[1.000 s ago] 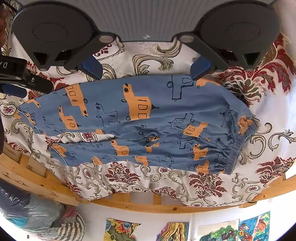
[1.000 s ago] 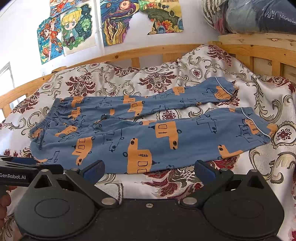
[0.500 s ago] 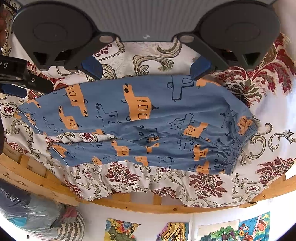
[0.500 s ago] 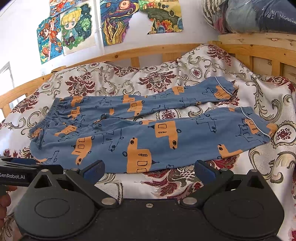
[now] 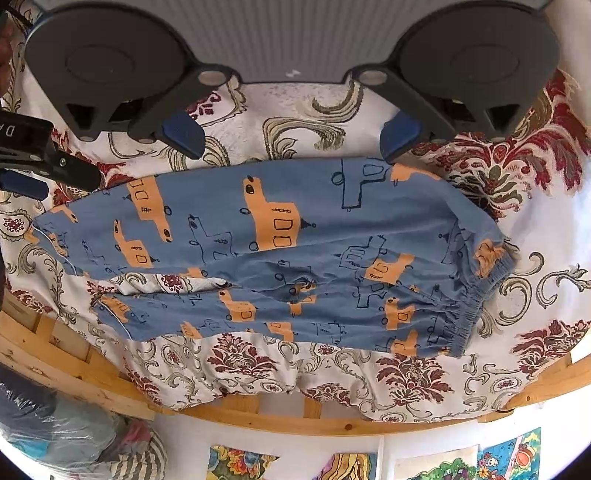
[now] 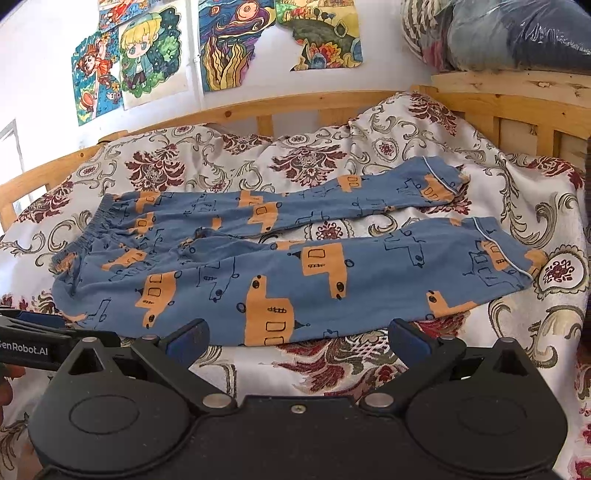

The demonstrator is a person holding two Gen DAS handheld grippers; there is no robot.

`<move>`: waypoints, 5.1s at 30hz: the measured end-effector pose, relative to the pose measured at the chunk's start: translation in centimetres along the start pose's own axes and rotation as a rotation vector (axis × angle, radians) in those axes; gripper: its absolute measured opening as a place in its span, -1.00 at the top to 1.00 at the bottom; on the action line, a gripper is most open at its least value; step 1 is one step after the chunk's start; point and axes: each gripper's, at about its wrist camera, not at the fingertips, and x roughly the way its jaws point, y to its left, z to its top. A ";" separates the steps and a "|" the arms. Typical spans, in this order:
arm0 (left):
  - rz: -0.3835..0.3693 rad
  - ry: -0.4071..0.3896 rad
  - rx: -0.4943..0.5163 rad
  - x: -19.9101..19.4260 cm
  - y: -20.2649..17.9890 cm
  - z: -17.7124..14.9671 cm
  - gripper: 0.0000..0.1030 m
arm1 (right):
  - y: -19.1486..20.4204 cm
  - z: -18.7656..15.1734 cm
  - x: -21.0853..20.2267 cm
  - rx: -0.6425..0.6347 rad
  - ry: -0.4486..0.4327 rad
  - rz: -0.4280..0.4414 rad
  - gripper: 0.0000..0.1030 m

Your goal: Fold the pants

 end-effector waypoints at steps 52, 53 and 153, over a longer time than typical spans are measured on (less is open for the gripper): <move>-0.235 0.248 0.551 26.3 9.2 28.9 -0.75 | -0.3 25.4 39.0 -0.661 0.498 0.554 -0.41; -0.251 0.254 0.551 26.1 9.6 29.0 -0.75 | 0.0 25.2 39.1 -0.667 0.500 0.558 -0.40; -0.193 0.218 0.573 0.0 10.0 6.3 -0.24 | -3.0 5.3 4.7 -0.253 0.098 0.106 -0.33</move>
